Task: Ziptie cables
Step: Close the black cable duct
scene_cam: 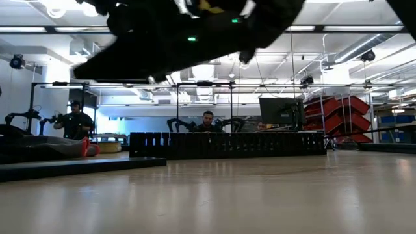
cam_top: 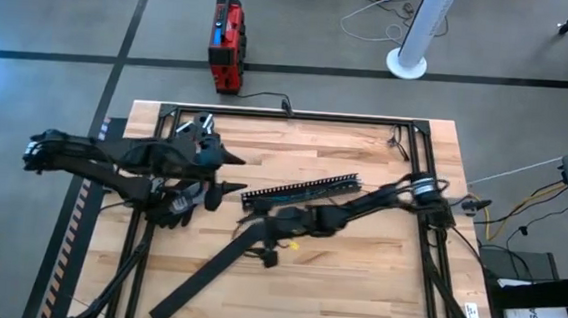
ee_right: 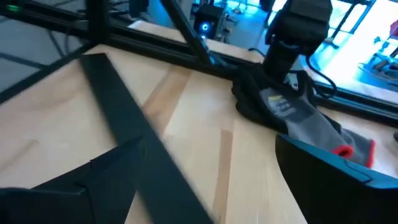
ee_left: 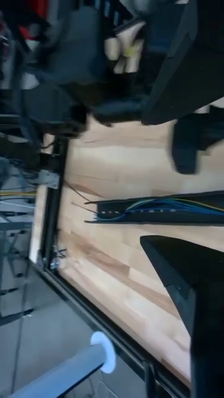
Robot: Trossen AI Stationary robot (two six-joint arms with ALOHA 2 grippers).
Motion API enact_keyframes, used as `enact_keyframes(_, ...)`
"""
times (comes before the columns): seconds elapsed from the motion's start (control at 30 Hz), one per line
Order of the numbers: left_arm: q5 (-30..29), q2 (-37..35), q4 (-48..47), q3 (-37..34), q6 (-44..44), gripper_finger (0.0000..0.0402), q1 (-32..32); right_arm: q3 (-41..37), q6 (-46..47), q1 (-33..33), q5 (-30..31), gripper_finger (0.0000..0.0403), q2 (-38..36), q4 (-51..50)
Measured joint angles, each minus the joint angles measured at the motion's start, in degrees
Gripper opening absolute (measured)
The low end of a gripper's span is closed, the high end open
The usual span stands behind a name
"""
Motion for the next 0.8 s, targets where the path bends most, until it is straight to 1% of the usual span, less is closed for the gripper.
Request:
enact_keyframes(0.1, 0.0, -3.0, 5.4, -5.1, 0.4, 0.0290, 0.0, 7.0, -1.4, -0.5, 0.0, 0.0343, 4.9, -3.0)
enact_keyframes(0.2, -0.1, -5.2, 7.3, -9.2, 2.3, 0.0284, 0.1, 13.7, -2.8, -0.6, 0.4, 0.0344, 9.0, -5.8)
enact_keyframes(0.27, -0.2, -6.6, 8.2, -11.3, 2.8, 0.0280, 0.1, 18.1, -2.1, -0.6, 0.4, 0.0344, 11.4, -7.8)
enact_keyframes(0.37, -2.2, -7.4, 9.9, -13.0, 4.0, 0.0276, 0.2, 24.3, 1.1, -0.2, 0.4, 0.0344, 14.0, -13.0)
enact_keyframes(0.43, -2.7, -8.2, 9.6, -13.2, 4.0, 0.0275, 0.2, 28.5, 0.1, 0.0, -0.4, 0.0344, 16.0, -15.8)
enact_keyframes(0.5, -2.8, -8.5, 9.8, -13.1, 4.0, 0.0276, 0.2, 31.9, -1.8, 0.1, -3.8, 0.0344, 18.0, -19.4)
enact_keyframes(0.67, -2.7, -8.9, 9.8, -12.7, 4.0, 0.0284, 0.2, 40.5, 1.3, -1.0, -17.7, 0.0344, 26.3, -20.5)
enact_keyframes(0.8, -2.9, -8.4, 9.9, -12.8, 4.0, 0.0290, 0.2, 47.3, 0.2, -2.3, -25.9, 0.0344, 32.0, -20.6)
